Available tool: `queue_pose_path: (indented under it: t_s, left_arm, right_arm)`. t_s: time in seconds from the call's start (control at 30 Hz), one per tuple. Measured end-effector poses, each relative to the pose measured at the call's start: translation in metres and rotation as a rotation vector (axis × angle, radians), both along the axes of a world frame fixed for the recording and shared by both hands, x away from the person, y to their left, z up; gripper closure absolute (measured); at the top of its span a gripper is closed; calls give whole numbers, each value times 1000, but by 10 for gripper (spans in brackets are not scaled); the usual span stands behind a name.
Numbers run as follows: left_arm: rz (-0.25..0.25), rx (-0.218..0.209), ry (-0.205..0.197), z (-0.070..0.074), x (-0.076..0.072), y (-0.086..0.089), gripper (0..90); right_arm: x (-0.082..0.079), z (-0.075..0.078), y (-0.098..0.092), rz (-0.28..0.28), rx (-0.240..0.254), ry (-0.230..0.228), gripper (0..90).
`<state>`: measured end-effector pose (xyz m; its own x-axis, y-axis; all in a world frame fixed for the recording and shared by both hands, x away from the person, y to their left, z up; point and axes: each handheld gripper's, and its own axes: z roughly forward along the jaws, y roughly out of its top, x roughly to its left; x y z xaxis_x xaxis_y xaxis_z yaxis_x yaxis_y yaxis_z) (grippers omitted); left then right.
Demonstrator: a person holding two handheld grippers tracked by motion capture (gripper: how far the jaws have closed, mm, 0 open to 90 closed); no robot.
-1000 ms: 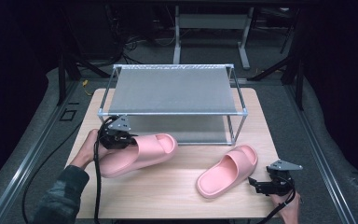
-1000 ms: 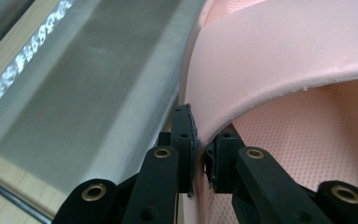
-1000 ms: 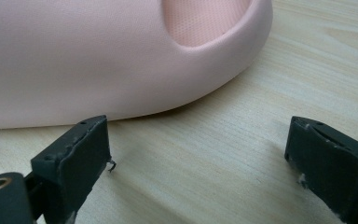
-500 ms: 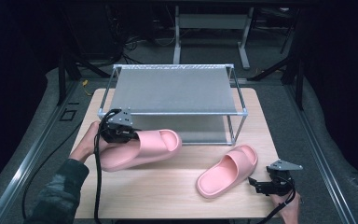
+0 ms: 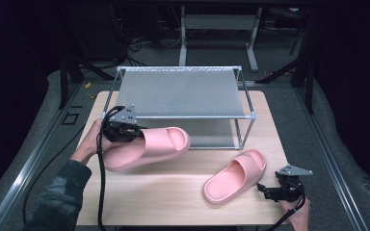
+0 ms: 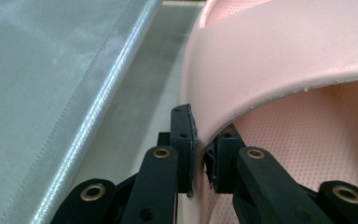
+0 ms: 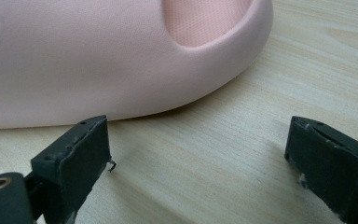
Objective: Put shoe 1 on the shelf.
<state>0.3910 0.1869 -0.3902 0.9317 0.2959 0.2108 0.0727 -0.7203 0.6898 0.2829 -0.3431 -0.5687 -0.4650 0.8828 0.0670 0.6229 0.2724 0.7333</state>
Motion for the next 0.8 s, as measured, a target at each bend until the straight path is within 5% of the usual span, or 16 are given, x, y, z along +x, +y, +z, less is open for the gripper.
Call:
queue_pose_path:
  t_s: [0.47, 0.8]
  left_arm:
    - [20, -16, -30, 26, 1, -1, 825]
    - [98, -34, -38, 42, 8, -2, 826]
  right_arm:
    - [0, 0, 0, -3, 3, 2, 63]
    - [0, 0, 0, -2, 4, 2, 62]
